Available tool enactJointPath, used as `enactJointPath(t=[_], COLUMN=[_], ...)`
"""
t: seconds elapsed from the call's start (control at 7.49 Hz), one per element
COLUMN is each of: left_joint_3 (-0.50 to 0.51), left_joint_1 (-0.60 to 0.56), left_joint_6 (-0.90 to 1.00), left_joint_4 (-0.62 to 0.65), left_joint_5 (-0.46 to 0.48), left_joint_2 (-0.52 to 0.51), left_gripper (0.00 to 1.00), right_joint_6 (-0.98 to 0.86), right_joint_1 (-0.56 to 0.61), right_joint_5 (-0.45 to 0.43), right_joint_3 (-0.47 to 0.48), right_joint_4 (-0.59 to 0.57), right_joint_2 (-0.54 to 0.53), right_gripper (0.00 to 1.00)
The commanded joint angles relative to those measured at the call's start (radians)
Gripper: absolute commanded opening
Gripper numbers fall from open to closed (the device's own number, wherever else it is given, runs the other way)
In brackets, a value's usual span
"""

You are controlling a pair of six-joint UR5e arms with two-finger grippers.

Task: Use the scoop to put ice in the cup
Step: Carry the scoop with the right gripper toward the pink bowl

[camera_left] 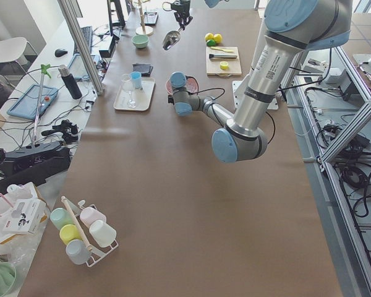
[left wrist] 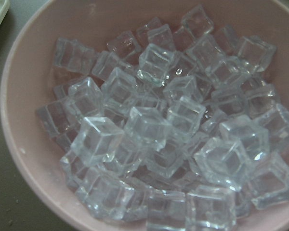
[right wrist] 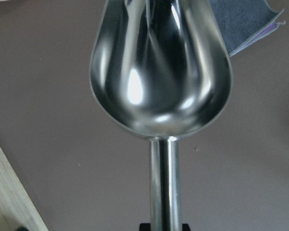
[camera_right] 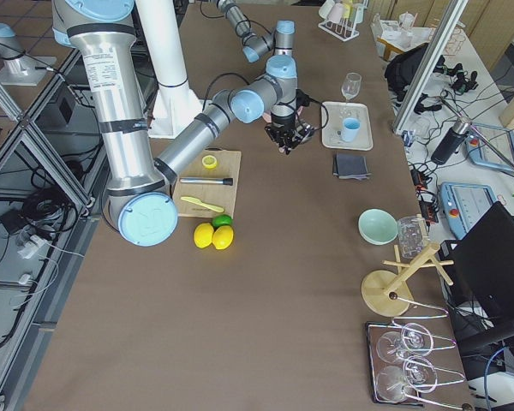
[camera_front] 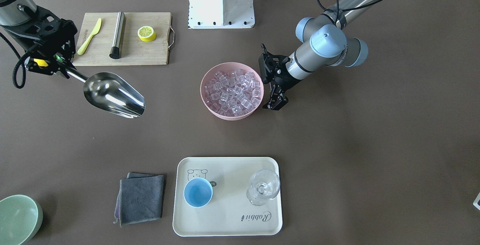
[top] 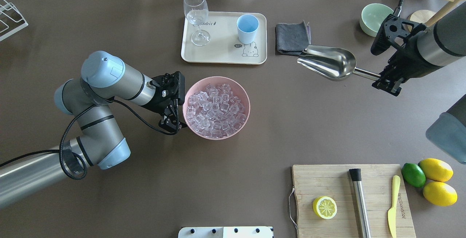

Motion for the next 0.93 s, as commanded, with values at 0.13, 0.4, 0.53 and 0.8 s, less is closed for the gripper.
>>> enactJointPath(t=[0.13, 0.4, 0.53, 0.8], left_joint_3=[0.000, 0.000, 0.000, -0.003], left_joint_1=[0.003, 0.003, 0.003, 0.003], left_joint_6=[-0.034, -0.034, -0.034, -0.034], left_joint_4=[0.000, -0.002, -0.008, -0.014], left_joint_5=[-0.002, -0.002, -0.002, -0.002], left_joint_2=[0.000, 0.000, 0.001, 0.003], left_gripper=[0.99, 0.99, 0.99, 0.99], right_joint_6=[-0.022, -0.038, -0.048, -0.049], right_joint_1=[-0.104, -0.122, -0.125, -0.148], right_joint_5=[-0.067, -0.088, -0.093, -0.124], right_joint_3=[0.001, 0.001, 0.003, 0.004], right_joint_4=[-0.091, -0.278, -0.298, -0.330], right_joint_2=[0.096, 0.212, 0.225, 0.240], right_gripper=[0.00, 0.00, 0.00, 0.00])
